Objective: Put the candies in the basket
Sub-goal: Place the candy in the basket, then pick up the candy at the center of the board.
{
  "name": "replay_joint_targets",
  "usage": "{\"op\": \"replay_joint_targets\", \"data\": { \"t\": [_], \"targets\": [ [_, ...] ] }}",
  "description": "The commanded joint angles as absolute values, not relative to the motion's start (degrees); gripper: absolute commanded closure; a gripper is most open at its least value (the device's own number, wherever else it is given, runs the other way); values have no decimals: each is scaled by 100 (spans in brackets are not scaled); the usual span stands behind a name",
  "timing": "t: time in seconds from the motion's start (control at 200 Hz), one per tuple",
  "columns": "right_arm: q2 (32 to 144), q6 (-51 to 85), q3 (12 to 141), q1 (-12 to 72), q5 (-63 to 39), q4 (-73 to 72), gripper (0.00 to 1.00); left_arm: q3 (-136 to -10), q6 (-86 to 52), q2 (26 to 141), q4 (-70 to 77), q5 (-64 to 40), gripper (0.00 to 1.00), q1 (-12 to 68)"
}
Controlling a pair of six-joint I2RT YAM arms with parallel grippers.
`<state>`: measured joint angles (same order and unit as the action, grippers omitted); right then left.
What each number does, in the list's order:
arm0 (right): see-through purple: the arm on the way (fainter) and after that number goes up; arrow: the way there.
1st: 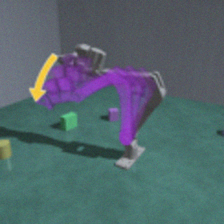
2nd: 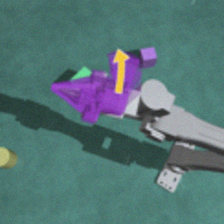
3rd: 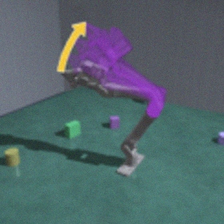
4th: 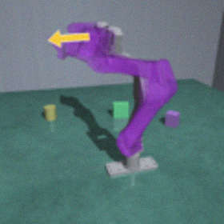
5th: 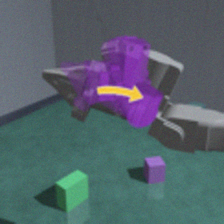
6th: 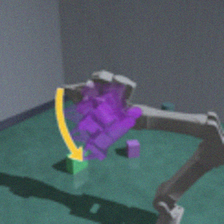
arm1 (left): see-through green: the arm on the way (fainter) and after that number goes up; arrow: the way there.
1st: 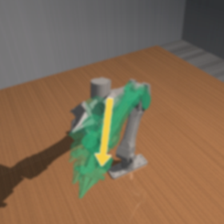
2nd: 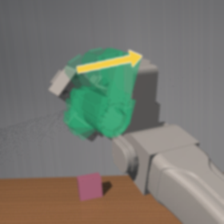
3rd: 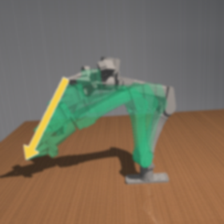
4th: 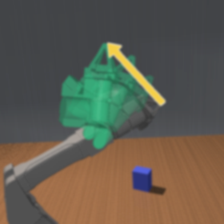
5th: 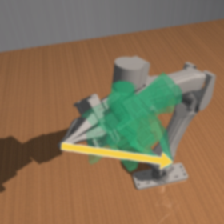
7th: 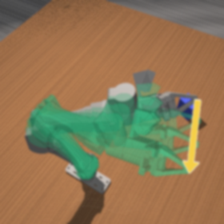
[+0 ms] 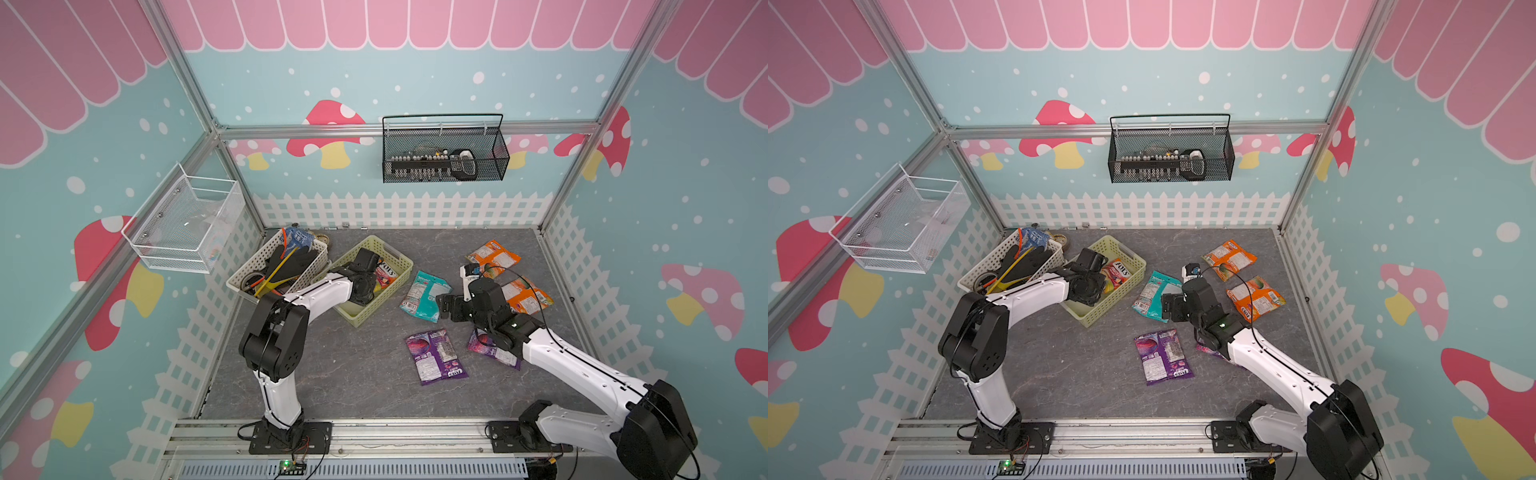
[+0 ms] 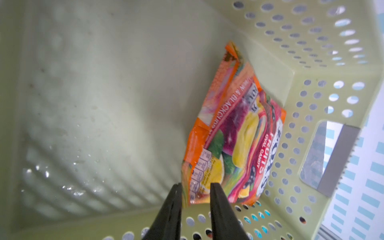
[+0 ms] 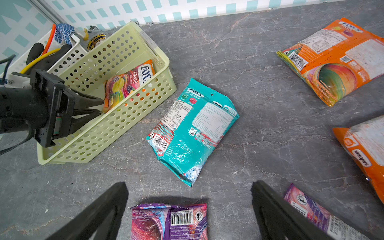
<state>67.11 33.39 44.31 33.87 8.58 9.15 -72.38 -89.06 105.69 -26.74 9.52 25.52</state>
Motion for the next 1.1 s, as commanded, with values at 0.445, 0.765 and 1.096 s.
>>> {"op": "replay_joint_targets", "data": {
  "t": [0.445,0.765,1.096],
  "targets": [
    [7039,3626,4571,3439,390,1547,1,-7033,-5145,8776,-2335,1085,29,2558],
    [6668,3933,4188,3437,-446,2071,11,-5628,-3592,7866,-1722,-1699,45,3007],
    [6887,4155,3690,3440,-636,2310,31,-4479,-4128,8271,-947,-1597,56,3985]
  ]
}}
